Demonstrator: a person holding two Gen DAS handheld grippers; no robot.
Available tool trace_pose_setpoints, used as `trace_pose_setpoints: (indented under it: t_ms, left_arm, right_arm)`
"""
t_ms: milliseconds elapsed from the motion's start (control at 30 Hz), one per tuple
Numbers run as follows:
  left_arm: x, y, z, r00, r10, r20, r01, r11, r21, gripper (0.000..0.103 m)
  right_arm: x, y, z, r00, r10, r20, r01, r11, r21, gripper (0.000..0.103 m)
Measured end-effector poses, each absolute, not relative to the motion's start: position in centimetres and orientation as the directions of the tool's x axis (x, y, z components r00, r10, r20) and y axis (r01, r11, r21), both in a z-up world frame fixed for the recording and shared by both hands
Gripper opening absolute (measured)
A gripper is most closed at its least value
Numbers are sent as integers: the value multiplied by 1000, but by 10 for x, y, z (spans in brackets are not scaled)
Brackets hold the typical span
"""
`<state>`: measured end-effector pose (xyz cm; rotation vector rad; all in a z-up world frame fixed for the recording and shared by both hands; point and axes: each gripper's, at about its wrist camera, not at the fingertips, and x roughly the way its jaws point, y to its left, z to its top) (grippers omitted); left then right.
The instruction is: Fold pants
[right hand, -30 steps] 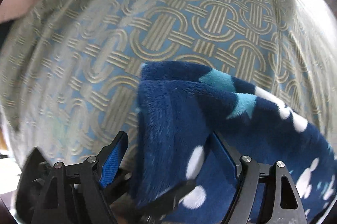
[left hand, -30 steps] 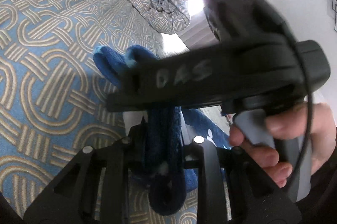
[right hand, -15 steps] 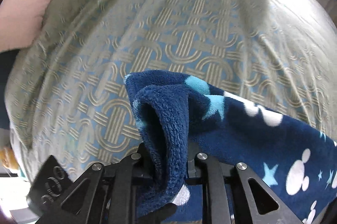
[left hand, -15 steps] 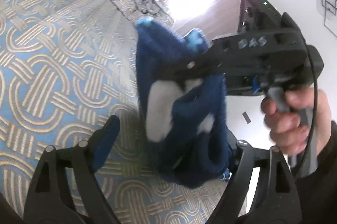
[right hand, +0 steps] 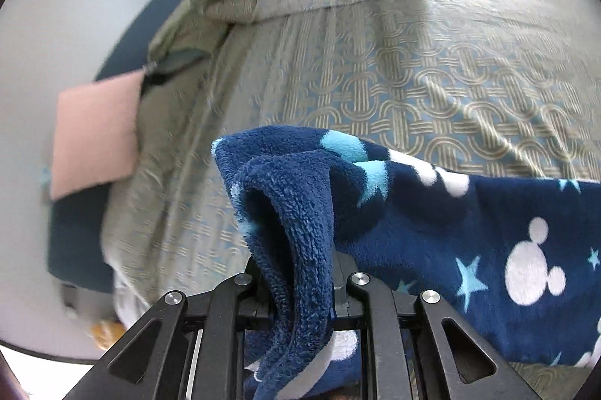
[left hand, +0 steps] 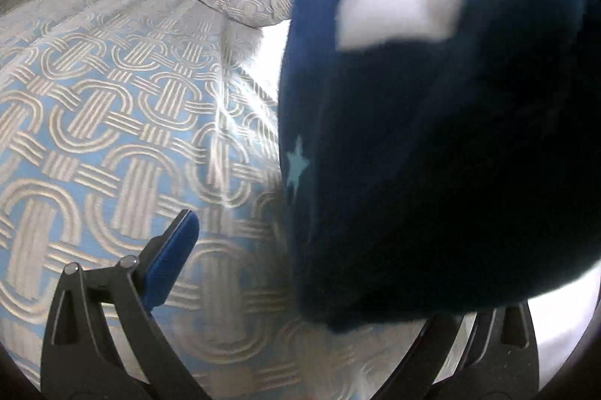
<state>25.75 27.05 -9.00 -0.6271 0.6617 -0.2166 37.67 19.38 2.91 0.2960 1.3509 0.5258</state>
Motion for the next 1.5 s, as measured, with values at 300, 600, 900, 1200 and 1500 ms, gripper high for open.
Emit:
trace_pose_setpoints:
  t_ms: [300, 600, 900, 1200, 1500]
  left_arm:
    - [272, 230, -112, 758, -126, -640, -318, 785, -531, 97]
    - [273, 218, -114, 763, -181, -620, -228, 823, -521, 97]
    - [281, 198, -104, 756, -131, -642, -189, 895, -405, 100]
    - [287, 159, -97, 727, -25, -686, -172, 961, -218, 100]
    - [293, 122, -100, 690, 21, -724, -156, 980, -120, 100]
  right_arm:
    - [390, 109, 57, 179, 598, -781, -133, 801, 583, 17]
    - [397, 18, 51, 227, 603, -765, -65, 793, 606, 15]
    - [389, -46, 51, 268, 651, -711, -38, 744, 667, 15]
    - [385, -101, 45, 337, 705, -624, 0, 662, 749, 15]
    - [387, -167, 43, 392, 707, -589, 50, 623, 781, 15]
